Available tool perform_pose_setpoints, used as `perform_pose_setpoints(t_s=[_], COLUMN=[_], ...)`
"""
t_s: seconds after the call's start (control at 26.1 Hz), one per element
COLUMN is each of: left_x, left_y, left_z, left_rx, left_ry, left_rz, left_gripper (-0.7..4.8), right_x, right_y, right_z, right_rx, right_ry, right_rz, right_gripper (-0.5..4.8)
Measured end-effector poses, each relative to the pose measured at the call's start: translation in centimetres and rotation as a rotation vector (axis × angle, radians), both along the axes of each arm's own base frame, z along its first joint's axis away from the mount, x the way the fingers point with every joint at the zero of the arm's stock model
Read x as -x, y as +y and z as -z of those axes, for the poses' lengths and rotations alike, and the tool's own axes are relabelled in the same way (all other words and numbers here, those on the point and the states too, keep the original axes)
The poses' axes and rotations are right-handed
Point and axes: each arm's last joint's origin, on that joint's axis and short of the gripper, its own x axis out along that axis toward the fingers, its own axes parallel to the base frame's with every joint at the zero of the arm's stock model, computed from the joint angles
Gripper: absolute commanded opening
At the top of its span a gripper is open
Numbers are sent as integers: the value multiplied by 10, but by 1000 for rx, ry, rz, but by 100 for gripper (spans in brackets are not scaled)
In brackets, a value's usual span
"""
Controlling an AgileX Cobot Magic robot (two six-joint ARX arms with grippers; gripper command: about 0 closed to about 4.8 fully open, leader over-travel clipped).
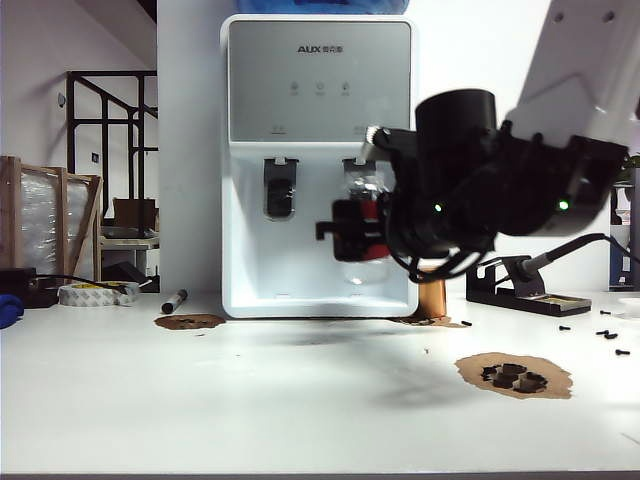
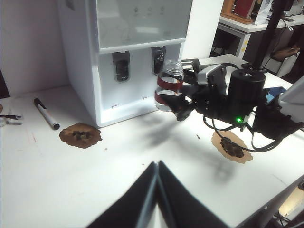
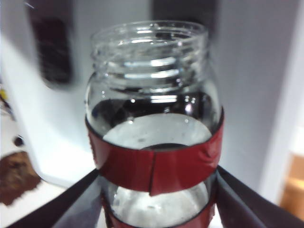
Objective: Pick up the water bottle with two loops of red belts, then reach the front water dispenser and gently press the gray-black baffle horizontally to get a little water.
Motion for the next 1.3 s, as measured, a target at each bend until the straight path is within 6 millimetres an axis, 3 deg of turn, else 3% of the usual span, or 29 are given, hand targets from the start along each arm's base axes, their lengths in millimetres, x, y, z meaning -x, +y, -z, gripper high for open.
perform_pose_setpoints(t_s=[0.27, 0.58, 0.88, 1.3], left_x=[-1, -10, -53, -48], left_y=[0, -2, -11, -36], left_z=[-5, 8, 12, 6], left_rx=[6, 20, -9, -110], left_ry=[-55, 15, 95, -17], left_rz=[0, 57, 116, 142], left_gripper=[-5, -5, -5, -5], right_x=[-12, -23, -33, -49], right_y=[4, 7, -8, -7], right_z=[-11, -8, -6, -15], right_rx=[19, 36, 56, 56], right_ry=[-21, -13, -10, -1], right_rz=[-6, 2, 66, 34], right_gripper=[-5, -5, -5, -5])
